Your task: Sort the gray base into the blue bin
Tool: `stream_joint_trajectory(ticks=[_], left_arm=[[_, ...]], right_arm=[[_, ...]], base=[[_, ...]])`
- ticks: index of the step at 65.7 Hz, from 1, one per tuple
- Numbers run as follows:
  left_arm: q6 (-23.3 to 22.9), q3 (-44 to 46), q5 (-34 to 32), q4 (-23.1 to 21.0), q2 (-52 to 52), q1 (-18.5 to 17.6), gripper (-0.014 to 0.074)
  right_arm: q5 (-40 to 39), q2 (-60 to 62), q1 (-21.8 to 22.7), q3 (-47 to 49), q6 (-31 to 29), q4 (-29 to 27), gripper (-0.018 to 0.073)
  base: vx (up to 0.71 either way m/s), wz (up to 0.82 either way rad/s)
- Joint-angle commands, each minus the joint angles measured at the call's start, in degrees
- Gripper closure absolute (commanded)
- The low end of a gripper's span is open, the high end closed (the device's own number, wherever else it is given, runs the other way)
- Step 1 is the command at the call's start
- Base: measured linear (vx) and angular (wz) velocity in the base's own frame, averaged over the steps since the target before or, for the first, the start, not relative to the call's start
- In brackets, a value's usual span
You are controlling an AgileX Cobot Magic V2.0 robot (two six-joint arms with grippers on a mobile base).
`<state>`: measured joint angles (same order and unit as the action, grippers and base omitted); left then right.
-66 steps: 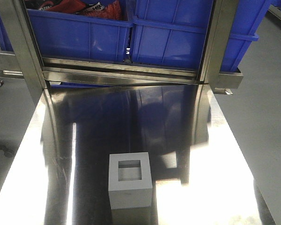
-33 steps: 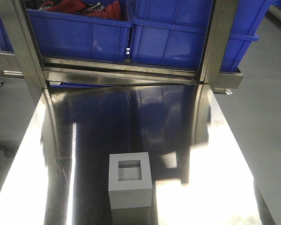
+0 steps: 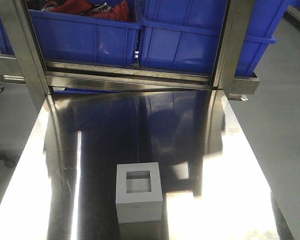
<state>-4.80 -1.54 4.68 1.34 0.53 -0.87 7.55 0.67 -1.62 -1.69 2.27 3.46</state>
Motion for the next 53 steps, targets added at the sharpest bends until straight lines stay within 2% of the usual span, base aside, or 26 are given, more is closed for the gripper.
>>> stream_joint_trajectory(ticks=[1, 37, 53], left_arm=[[-0.14, -1.59, -4.09, -0.54, 0.08, -0.44, 0.0602], [-0.14, -0.82, -5.65, -0.54, 0.08, -0.44, 0.0602], [-0.14, 4.65, -6.49, -0.54, -2.24, -0.44, 0.0602]], right_arm=[[-4.25, 0.67, 0.17, -0.88, -0.37, 0.36, 0.0568], [-4.25, 0.67, 0.17, -0.88, -0.37, 0.36, 0.0568], [-4.25, 0.67, 0.17, -0.88, -0.37, 0.36, 0.0568]], base=[[0.0, 0.0], [0.0, 0.0], [0.0, 0.0]])
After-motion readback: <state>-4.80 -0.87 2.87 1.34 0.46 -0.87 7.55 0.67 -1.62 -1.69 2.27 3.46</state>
